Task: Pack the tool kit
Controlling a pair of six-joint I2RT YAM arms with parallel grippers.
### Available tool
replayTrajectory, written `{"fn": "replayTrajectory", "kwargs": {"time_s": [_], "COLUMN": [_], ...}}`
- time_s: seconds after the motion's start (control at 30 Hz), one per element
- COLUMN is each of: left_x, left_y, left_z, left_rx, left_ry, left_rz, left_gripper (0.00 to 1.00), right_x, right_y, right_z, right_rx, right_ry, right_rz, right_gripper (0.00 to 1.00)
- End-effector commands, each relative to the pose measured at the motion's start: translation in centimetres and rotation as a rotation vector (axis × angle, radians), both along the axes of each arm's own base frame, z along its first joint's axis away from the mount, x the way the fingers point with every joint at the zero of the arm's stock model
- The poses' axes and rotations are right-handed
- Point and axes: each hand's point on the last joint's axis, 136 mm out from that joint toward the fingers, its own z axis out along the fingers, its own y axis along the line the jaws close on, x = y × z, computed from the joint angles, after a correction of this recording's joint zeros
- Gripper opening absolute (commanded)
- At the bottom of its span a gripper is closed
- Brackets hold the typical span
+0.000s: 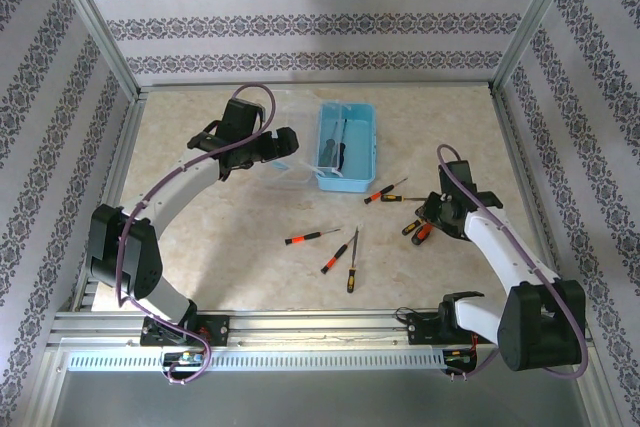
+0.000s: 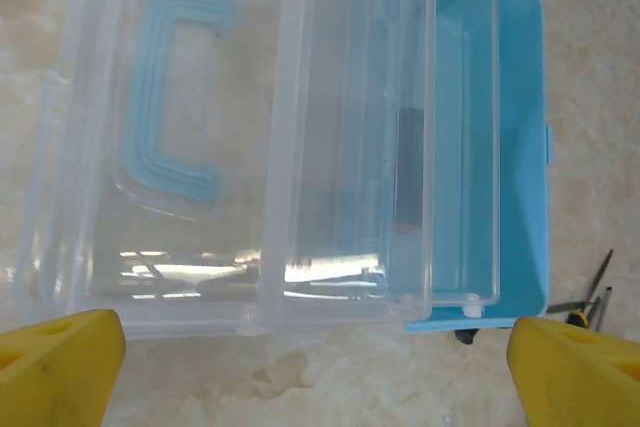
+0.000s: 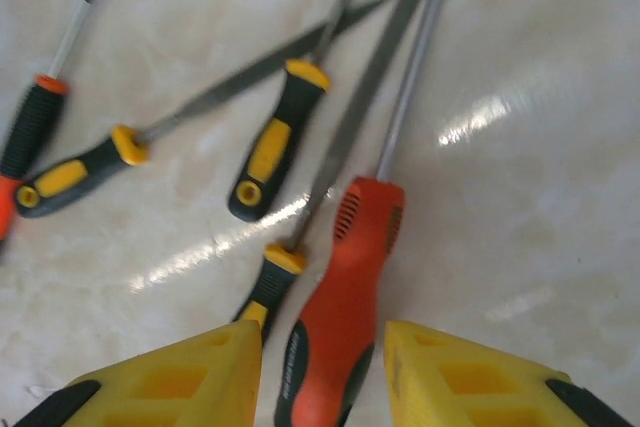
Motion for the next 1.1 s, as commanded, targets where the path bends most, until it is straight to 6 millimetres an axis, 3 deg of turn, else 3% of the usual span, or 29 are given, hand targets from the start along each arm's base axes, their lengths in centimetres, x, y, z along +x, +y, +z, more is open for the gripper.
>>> {"fn": "replayTrajectory", "kwargs": {"time_s": [0.0, 0.2, 0.33, 0.77, 0.97, 1.07], "left_x": [0.0, -1.0, -1.4, -1.3, -0.8, -0.6], "left_y": [-1.6, -3.4, -4.0, -3.8, -2.8, -2.5], "left_z": [0.4, 3.3, 3.3, 3.0, 3.9, 4.5], "left_rx": [-0.085, -0.227, -0.236, -0.216, -0.217, -0.243], "left_ry": [0.004, -0.046, -0.041, -0.048, -0.063, -0.075], "left_rz": [-0.03, -0.07, -0.082, -0.071, -0.048, -0.04], "left_gripper": [0.97, 0.96, 0.96, 0.96, 0.97, 0.97], "right_x": [0.2, 0.2, -0.5, -2.2, -2.3, -2.1], "right_y": [0.1, 0.5, 0.8, 1.1, 2.6, 2.4], "right_z": [-0.2, -0.4, -1.0, -1.9, -2.7, -2.9], "right_rx": [0.033, 0.052, 0.068, 0.08, 0.081, 0.053], "right_ry": [0.007, -0.03, -0.028, 0.014, 0.052, 0.055], "right_rz": [-0.036, -0.044, -0.048, -0.037, 0.018, 0.007], "right_gripper": [0.38, 0.38, 0.4, 0.41, 0.44, 0.44]}}
